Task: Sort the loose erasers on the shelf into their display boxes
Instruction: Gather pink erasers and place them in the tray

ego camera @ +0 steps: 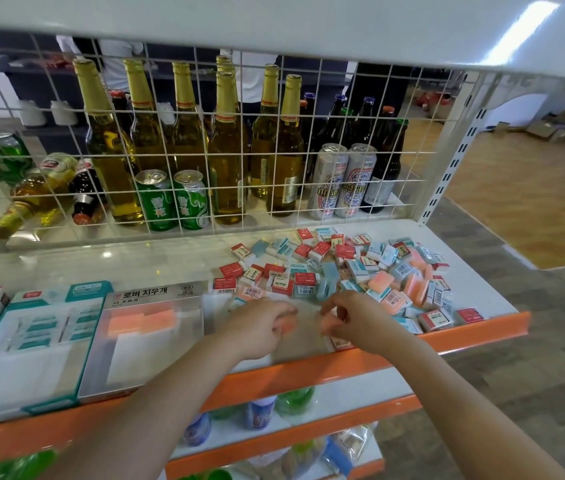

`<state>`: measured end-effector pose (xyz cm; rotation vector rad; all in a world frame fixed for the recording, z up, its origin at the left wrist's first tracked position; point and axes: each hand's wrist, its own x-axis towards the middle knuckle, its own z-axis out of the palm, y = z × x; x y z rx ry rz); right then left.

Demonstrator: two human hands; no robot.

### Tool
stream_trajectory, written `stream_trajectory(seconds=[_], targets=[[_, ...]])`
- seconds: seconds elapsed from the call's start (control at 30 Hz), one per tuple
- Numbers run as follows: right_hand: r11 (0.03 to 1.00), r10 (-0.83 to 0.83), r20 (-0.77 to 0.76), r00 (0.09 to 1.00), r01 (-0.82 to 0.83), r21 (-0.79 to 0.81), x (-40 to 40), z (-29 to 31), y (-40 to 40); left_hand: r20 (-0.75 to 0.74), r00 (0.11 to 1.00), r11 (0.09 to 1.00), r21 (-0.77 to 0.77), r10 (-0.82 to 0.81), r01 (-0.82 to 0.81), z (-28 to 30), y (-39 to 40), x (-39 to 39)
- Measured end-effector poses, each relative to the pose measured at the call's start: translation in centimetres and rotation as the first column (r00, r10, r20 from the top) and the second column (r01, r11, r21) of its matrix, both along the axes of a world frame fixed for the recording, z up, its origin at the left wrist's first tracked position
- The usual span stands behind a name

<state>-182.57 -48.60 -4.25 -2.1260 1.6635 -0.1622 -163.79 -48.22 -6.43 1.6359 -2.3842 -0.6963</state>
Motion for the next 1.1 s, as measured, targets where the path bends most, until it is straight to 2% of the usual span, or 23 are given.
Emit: stream_trajectory(seconds=[0.13, 0.27, 0.47, 0.53, 0.6, 0.67, 0.73, 0.9, 1.1], targets=[[0.992, -0.091, 0.081, 0.993, 0.097, -0.077, -0.3, 0.2, 0.2, -0.043, 0.997, 0.998, -0.008, 0.063, -0.063, 0.1, -0.3, -0.3], [0.967, -0.182, 0.24, 0.954, 0.218, -0.131, -0.5, 0.7, 0.3, -0.103, 0.982, 0.984, -0.067, 0.159, -0.166, 0.5, -0.6, -0.3], [0.94, -0.256, 0.517, 0.817, 0.335, -0.065, -0.3, 1.3, 0.5, -0.351, 0.881, 0.933, -0.054, 0.317, -0.357, 1.7, -0.8, 0.0], [0.933, -0.276, 0.615, 0.738, 0.36, -0.013, -0.2, 1.3, 0.7, -0.48, 0.793, 0.906, 0.009, 0.374, -0.422, 2.0, -0.6, 0.2], [0.929, -0.29, 0.677, 0.677, 0.368, 0.031, 0.1, 1.2, 0.9, -0.64, 0.618, 0.867, 0.168, 0.458, -0.469, 1.9, -0.4, 0.6], [0.924, -0.313, 0.699, 0.643, 0.377, 0.067, 0.5, 0.9, 1.1, -0.719, 0.447, 0.829, 0.337, 0.532, -0.446, 1.7, 0.0, 1.0], [0.919, -0.333, 0.696, 0.637, 0.385, 0.087, 0.9, 0.5, 1.3, -0.73, 0.39, 0.816, 0.406, 0.56, -0.412, 1.2, 0.3, 1.3], [0.927, -0.324, 0.699, 0.638, 0.362, 0.099, 1.9, 0.1, 1.6, -0.726, 0.432, 0.833, 0.368, 0.535, -0.413, 0.9, 0.8, 1.8], [0.945, -0.282, 0.651, 0.705, 0.321, 0.061, 3.7, 0.4, 1.4, -0.657, 0.576, 0.843, 0.181, 0.486, -0.506, 1.5, 1.4, 3.5]])
